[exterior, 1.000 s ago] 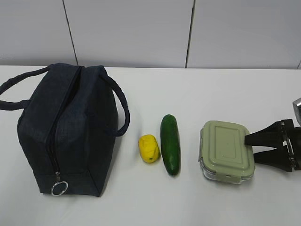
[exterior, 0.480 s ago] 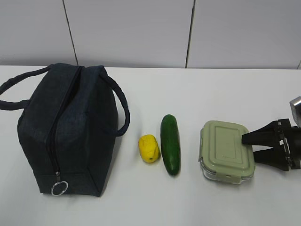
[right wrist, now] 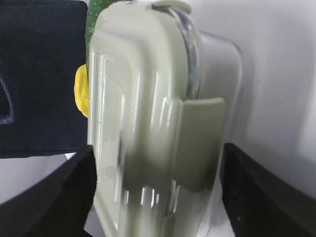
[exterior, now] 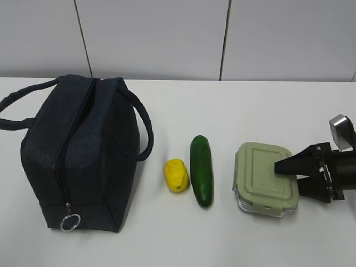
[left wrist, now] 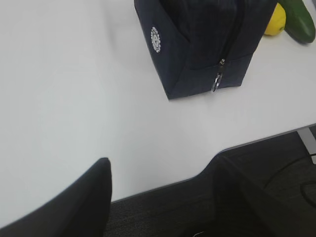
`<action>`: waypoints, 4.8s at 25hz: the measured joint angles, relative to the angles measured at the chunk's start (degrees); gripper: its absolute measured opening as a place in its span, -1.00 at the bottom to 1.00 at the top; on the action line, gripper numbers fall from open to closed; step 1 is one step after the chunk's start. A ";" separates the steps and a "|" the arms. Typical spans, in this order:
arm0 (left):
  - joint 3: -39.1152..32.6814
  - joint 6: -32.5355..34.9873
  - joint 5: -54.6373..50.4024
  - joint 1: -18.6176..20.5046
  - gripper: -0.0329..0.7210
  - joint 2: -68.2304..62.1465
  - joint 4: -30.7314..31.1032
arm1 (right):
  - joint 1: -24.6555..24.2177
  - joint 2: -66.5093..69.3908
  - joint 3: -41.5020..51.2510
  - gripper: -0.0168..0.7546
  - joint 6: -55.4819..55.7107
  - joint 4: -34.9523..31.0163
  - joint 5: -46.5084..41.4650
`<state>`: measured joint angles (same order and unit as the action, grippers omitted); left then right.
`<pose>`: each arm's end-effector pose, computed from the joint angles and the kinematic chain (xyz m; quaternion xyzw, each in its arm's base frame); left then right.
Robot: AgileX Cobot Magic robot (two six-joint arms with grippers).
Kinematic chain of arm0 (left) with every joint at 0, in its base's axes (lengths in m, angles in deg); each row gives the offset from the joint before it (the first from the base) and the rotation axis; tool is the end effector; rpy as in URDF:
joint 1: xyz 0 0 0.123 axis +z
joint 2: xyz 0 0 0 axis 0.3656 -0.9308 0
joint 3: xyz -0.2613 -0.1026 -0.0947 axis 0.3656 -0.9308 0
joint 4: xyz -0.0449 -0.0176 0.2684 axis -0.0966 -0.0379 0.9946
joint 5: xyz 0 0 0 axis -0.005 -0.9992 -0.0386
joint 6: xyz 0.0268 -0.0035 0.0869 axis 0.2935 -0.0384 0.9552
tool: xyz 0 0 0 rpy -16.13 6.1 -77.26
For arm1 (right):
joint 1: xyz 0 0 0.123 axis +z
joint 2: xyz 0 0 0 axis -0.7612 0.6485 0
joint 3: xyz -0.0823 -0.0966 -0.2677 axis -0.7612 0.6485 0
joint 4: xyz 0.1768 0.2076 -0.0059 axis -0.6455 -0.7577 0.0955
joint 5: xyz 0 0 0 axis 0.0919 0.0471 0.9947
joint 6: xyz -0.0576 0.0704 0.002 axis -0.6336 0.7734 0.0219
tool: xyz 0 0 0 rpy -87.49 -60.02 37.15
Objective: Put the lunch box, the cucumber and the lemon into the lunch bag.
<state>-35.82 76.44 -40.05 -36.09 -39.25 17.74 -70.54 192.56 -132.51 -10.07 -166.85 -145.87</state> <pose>0.0347 -0.0150 0.2825 0.1143 0.9050 -0.0875 0.4004 0.3226 -0.0362 0.0773 0.0655 0.8467 0.5041 0.1570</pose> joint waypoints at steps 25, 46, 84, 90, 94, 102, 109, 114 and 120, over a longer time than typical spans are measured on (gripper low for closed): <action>0.00 0.00 0.00 0.00 0.27 0.00 0.00 | 0.12 0.13 0.00 0.55 -0.29 -0.67 0.00; 0.00 0.00 0.00 0.00 0.27 0.00 0.00 | 0.12 0.22 0.00 0.24 -0.41 -0.76 0.10; 0.00 0.00 0.00 0.00 0.27 0.00 0.00 | 0.12 0.40 0.00 0.07 -0.63 -0.76 0.21; 0.00 0.00 0.00 0.00 0.27 0.00 0.00 | 0.12 0.40 0.00 0.04 -0.63 -0.76 0.21; 0.00 0.00 0.00 0.00 0.27 0.00 0.00 | 0.12 0.40 0.00 0.03 -0.63 -0.76 0.21; 0.00 0.00 0.00 0.00 0.27 0.00 0.00 | 0.12 0.40 0.00 0.03 1.05 -0.76 0.21; 0.00 0.00 0.00 0.00 0.27 0.00 0.00 | 0.12 0.40 -0.10 0.02 2.61 -0.43 0.21; 0.00 0.00 0.00 0.00 0.27 0.00 0.00 | 0.12 0.40 -0.10 0.01 2.97 -0.43 0.21; 0.00 0.00 0.00 0.00 0.27 0.00 0.00 | 0.12 0.40 -0.10 0.00 3.56 -0.43 0.21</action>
<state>-35.82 76.44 -40.05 -36.09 -39.25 17.74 -70.41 192.96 -132.61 -6.51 -167.28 -145.66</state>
